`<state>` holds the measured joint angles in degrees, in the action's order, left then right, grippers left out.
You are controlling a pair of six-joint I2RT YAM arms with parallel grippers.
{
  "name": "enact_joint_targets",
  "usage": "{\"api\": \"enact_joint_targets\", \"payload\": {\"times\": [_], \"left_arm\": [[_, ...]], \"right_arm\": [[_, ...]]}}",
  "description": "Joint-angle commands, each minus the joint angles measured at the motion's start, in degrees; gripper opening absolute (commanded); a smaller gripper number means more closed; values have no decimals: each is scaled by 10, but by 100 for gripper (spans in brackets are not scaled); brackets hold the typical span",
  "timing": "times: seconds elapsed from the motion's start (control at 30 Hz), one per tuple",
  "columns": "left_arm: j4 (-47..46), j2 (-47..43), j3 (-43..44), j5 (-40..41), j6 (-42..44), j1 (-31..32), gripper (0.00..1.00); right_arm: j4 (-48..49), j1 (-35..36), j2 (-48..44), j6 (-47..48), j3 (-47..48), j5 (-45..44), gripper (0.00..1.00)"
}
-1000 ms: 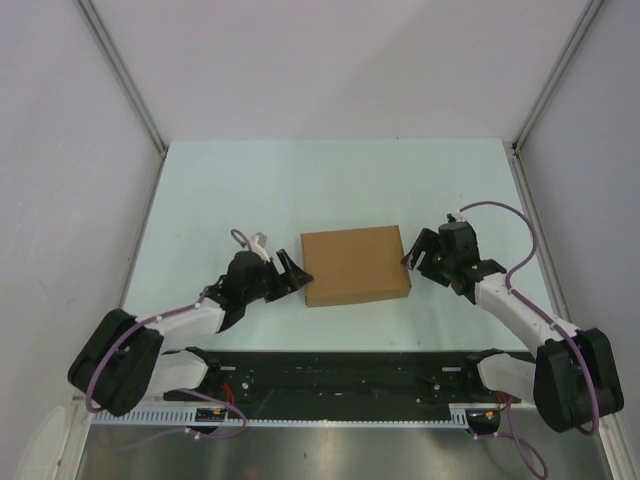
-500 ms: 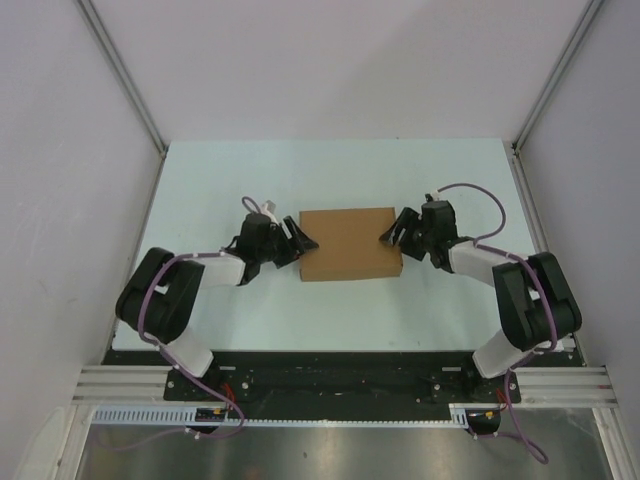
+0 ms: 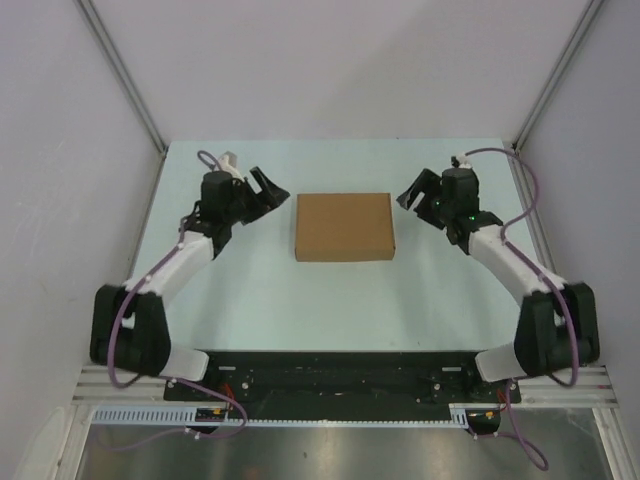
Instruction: Fold the paper box
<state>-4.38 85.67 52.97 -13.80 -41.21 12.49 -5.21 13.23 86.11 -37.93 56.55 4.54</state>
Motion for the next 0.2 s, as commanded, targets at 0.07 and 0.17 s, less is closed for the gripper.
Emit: {"api": "enact_joint_targets", "payload": {"times": [0.07, 0.17], "left_arm": [[130, -209, -22, 156, 32, 51, 85], [181, -263, -52, 209, 11, 69, 91]], "right_arm": [[-131, 119, -191, 86, 44, -189, 81], [-156, 198, -235, 105, 41, -247, 81]]}}
